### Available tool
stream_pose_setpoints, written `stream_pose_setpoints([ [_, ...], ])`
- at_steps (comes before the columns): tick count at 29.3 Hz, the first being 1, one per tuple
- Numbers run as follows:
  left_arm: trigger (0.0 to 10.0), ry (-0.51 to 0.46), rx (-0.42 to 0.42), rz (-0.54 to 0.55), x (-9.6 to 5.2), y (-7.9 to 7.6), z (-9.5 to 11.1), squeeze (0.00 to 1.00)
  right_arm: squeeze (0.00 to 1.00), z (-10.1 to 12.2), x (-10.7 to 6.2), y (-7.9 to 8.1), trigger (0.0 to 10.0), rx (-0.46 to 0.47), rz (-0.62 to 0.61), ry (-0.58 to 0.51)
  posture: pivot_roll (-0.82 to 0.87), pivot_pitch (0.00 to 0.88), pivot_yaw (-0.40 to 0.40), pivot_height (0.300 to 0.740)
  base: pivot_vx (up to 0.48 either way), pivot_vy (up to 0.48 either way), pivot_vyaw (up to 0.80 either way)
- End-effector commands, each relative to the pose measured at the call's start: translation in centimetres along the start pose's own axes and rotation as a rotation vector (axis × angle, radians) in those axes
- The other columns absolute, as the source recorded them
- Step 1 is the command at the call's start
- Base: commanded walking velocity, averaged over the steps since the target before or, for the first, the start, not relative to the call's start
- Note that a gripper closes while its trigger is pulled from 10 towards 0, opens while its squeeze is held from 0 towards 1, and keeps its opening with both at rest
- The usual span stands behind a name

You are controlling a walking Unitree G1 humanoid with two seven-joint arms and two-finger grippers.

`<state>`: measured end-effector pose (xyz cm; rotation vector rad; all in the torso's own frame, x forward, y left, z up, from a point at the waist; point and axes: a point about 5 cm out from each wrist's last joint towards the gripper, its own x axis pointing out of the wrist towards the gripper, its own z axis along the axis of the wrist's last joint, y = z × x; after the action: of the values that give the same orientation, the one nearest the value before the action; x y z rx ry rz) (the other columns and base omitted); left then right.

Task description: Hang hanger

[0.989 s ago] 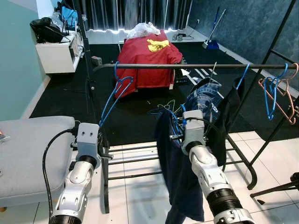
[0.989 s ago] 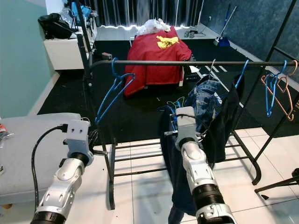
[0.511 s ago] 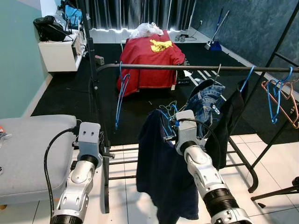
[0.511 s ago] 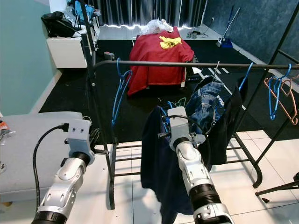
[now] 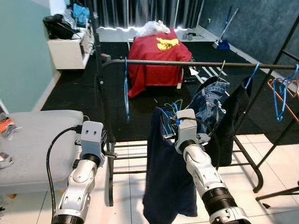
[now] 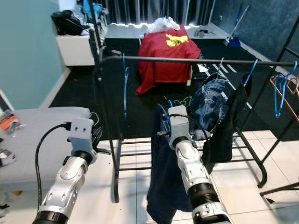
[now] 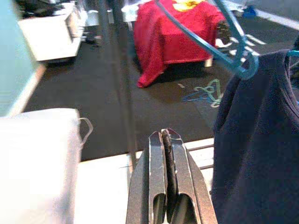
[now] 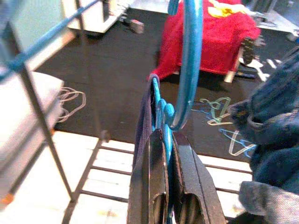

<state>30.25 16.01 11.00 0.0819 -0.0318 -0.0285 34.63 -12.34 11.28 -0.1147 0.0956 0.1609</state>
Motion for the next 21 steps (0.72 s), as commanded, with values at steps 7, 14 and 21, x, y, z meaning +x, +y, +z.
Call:
stream_pose_setpoints([
  [7, 10.0, -0.006, 0.002, -0.011, -0.04, 0.05, 0.18, 0.0, 0.0, 0.57, 0.23, -0.27, 10.0, 0.029, -0.014, -0.027, 0.03, 0.0, -0.043, 0.74, -0.258, 0.0, 0.0],
  [14, 10.0, -0.005, 0.004, -0.014, -0.04, 0.09, 0.18, 0.0, 0.0, 0.5, 0.24, -0.28, 10.0, 0.035, -0.017, -0.024, 0.03, 0.0, -0.041, 0.74, -0.254, 0.0, 0.0],
  [21, 10.0, -0.008, 0.014, -0.021, 0.1, 0.23, 0.36, 0.0, 0.0, 0.39, 0.25, -0.19, 10.0, 0.045, -0.021, -0.024, 0.04, 0.0, -0.029, 0.74, -0.145, 0.0, 0.0],
])
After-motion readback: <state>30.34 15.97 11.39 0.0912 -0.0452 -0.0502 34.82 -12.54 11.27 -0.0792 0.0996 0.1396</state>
